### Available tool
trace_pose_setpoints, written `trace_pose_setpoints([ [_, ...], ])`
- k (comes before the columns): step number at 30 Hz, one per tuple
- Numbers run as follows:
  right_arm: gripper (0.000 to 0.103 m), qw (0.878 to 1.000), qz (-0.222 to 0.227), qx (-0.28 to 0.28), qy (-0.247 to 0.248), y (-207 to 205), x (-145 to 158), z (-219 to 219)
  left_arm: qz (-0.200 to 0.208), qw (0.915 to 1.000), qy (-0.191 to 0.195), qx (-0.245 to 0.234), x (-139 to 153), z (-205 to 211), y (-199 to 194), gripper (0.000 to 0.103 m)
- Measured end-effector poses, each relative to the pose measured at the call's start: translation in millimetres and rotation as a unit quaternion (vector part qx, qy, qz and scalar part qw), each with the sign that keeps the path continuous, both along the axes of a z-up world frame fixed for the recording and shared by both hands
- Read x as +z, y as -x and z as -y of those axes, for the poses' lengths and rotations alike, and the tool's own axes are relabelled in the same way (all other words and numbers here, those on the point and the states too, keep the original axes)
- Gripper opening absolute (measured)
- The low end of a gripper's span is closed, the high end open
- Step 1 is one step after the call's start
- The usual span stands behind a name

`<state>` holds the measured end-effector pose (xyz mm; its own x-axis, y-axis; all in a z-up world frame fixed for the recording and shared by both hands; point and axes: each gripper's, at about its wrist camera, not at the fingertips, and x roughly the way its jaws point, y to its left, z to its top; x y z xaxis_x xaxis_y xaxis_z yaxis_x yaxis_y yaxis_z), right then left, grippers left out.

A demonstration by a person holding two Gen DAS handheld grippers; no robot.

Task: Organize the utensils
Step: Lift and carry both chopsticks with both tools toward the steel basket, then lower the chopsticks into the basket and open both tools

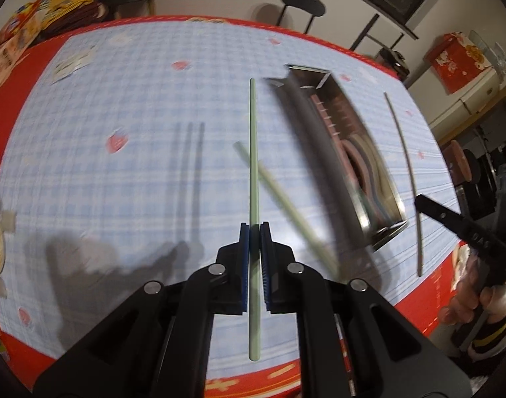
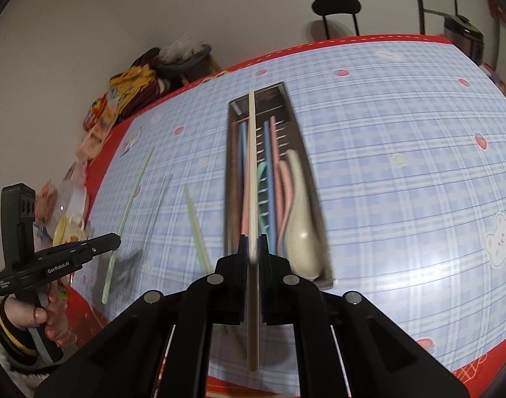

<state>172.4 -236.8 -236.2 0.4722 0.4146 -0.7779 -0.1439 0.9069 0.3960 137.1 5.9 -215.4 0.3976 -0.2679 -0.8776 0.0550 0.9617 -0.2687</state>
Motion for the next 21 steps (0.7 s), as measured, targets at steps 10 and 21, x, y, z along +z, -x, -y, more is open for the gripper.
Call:
trace_pose_setpoints([
  [10, 0.006, 1.000, 0.003, -0.003, -0.007, -22, 8, 32, -0.025, 0.9959, 0.087, 0.004, -2, 76, -55, 0.010],
  [21, 0.006, 1.000, -0.001, -0.009, -0.006, -34, 5, 64, -0.071, 0.9854, 0.125, 0.091, -34, 111, -93, 0.010],
])
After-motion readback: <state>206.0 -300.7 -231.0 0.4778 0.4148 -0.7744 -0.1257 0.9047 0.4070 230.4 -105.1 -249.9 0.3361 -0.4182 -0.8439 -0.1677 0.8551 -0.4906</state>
